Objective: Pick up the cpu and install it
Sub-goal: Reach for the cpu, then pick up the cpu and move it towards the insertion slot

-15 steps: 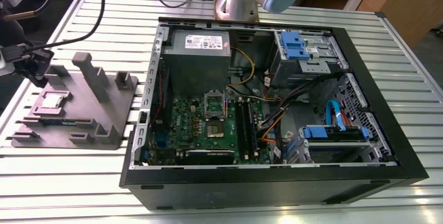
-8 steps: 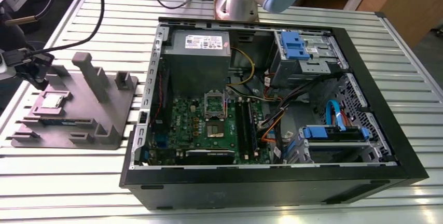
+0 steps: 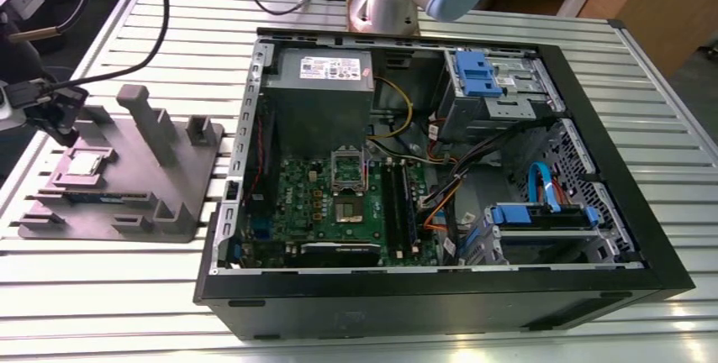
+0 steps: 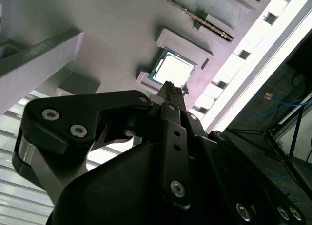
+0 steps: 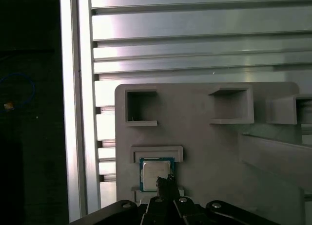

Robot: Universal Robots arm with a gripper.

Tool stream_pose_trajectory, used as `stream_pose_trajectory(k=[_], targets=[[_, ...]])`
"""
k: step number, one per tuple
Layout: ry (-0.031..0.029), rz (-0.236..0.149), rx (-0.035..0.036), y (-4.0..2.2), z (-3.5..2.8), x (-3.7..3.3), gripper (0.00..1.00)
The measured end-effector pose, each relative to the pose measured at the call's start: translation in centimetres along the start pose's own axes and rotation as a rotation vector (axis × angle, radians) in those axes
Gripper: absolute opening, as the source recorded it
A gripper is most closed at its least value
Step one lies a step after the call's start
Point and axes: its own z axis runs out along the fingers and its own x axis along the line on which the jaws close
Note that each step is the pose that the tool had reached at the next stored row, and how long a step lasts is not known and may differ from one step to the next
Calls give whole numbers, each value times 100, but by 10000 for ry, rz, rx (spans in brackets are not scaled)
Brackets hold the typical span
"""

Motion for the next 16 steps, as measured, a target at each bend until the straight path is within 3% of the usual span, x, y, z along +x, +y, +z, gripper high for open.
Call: stream_pose_trajectory(k=[11, 16], targets=[[0, -1, 3, -9, 131, 30, 10], [1, -1, 4, -9, 142, 31, 10]])
